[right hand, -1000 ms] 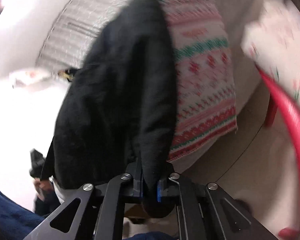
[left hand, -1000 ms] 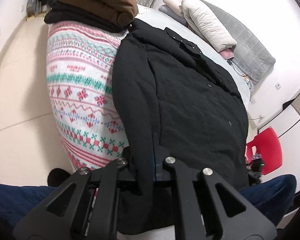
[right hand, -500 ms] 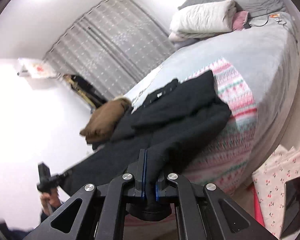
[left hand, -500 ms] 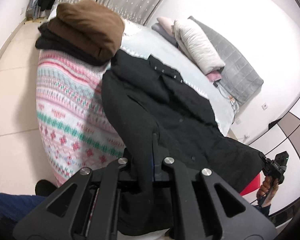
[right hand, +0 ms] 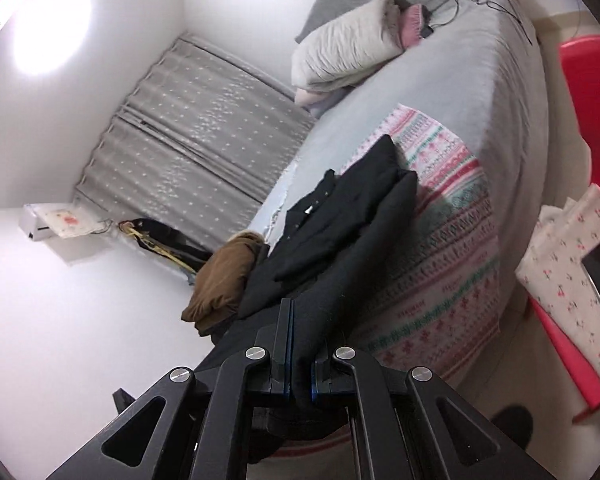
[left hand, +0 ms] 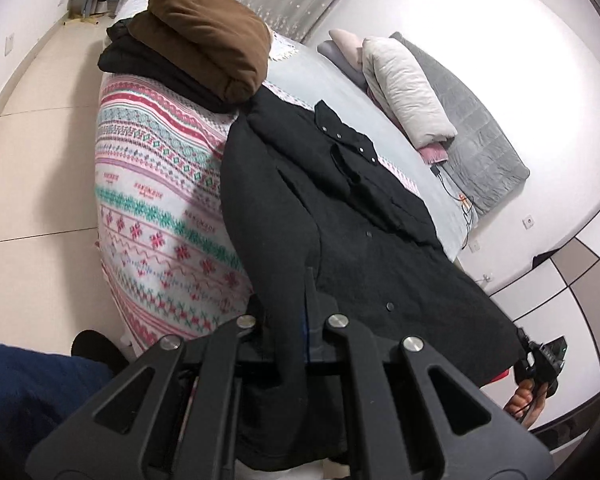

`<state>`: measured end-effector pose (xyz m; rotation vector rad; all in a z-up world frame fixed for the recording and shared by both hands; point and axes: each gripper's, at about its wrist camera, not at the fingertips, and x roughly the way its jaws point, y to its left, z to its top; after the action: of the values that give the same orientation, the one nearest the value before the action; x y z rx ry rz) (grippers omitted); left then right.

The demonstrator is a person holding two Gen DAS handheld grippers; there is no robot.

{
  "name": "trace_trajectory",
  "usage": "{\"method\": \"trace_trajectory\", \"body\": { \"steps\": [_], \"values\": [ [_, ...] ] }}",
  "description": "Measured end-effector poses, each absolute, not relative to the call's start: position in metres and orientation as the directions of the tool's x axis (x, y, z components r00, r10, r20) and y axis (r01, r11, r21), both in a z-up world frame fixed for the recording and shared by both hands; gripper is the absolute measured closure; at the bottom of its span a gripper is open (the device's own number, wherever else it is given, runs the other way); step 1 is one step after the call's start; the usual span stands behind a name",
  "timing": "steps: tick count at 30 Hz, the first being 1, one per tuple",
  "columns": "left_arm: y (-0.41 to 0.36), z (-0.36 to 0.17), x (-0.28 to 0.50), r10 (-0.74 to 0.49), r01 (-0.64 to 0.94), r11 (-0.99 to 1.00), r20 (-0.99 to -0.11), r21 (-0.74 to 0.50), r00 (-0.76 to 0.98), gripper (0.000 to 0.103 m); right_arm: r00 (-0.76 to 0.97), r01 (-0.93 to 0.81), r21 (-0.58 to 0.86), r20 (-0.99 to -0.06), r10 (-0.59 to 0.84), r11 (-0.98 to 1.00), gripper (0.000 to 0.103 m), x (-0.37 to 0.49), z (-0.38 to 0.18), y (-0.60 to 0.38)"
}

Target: Fold large clothes

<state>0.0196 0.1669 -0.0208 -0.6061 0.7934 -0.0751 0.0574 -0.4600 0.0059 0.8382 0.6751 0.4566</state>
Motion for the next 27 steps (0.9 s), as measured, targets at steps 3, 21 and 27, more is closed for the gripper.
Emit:
{"method": "trace_trajectory", "body": {
  "steps": [3, 21, 27],
  "values": [
    [0.162, -0.016, 0.013, -0.264, -0.151, 0.845, -0.646, -0.513, 0.717, 0.095, 0.717, -0.134, 0.800, -0.329, 0.615, 0.584, 0.098, 0.050, 0.015, -0.464],
    [0.161, -0.024, 0.001, -0.212, -0.221, 0.850, -0.694, -0.478, 0.688, 0.095, 0.739, -0.080, 0.799, -0.354, 0.573, 0.596, 0.098, 0.037, -0.015, -0.491],
    [0.167, 0.022, -0.015, -0.224, -0.152, 0.850, -0.607, -0.504, 0.762, 0.095, 0.777, -0.172, 0.758, -0.287, 0.560, 0.629, 0.098, 0.021, 0.035, -0.479]
  ]
}}
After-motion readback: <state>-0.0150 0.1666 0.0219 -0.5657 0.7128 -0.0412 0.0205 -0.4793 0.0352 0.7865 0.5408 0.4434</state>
